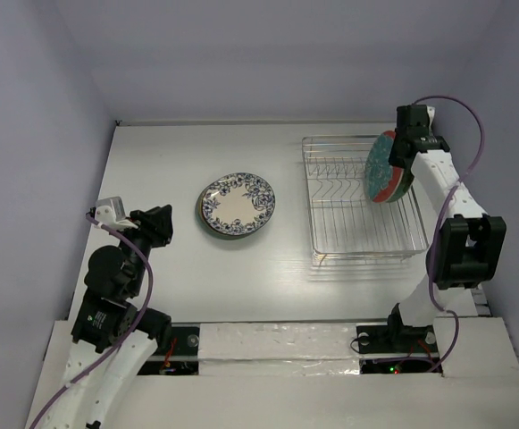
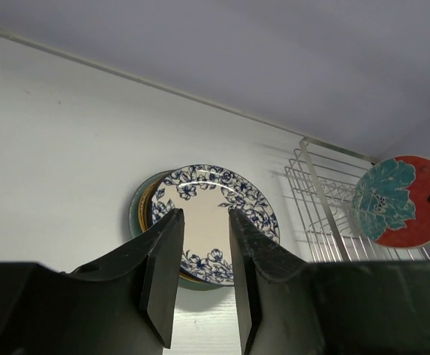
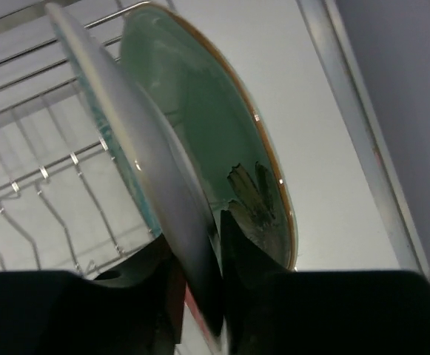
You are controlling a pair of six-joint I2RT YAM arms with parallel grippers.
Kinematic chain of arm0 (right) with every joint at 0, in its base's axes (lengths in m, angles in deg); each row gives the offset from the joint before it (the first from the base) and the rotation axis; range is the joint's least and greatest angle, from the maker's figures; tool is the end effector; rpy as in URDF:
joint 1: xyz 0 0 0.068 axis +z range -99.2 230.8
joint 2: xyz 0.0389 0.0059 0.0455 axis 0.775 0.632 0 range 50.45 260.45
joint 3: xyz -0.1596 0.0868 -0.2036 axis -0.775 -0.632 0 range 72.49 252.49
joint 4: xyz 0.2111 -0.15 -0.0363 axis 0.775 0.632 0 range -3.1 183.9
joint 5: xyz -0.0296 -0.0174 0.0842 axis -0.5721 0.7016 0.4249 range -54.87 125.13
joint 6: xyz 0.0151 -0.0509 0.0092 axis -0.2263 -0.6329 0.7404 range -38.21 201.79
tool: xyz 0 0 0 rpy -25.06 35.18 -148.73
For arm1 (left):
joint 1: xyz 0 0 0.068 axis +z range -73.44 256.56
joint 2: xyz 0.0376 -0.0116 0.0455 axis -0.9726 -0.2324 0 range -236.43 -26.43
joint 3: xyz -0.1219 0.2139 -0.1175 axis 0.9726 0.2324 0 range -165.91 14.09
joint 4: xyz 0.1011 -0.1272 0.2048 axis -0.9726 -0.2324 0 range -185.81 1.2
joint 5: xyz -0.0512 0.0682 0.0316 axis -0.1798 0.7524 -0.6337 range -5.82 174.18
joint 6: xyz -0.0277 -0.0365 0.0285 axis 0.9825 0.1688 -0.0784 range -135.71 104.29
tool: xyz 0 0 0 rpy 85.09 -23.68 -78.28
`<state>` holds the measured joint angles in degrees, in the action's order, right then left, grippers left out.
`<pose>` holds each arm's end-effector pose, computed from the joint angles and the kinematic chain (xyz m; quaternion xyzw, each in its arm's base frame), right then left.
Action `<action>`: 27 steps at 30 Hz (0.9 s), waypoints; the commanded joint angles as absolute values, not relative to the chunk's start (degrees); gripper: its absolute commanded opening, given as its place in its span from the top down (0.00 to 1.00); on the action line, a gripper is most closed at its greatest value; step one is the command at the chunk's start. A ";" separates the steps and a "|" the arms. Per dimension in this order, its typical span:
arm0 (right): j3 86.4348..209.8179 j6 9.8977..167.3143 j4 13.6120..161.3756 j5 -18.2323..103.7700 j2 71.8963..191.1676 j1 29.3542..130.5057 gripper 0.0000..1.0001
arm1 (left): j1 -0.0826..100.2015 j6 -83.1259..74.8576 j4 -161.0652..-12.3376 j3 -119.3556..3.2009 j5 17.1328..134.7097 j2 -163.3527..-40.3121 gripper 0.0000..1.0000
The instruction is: Unload the plates from the dish rack
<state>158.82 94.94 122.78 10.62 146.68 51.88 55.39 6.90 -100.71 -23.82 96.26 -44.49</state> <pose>0.3748 -0.0078 0.3168 0.1746 0.8919 -0.1495 0.3893 0.0837 -0.0246 0.3500 -0.0875 0.6517 -0.2156 0.7219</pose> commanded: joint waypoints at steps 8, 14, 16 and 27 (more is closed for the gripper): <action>164.77 86.55 120.12 9.64 135.28 52.21 1.00 | 55.11 6.61 -98.91 -23.70 96.05 -44.97 0.72; 171.71 83.91 121.79 5.70 130.53 57.64 1.00 | 55.11 6.79 -98.82 -23.61 96.05 -45.24 0.72; 175.40 84.16 123.54 4.72 129.73 59.41 1.00 | 55.11 6.87 -98.91 -23.70 96.05 -45.15 0.72; 159.44 111.21 102.40 32.74 122.87 76.19 1.00 | 55.11 6.96 -98.91 -23.61 96.05 -45.94 0.72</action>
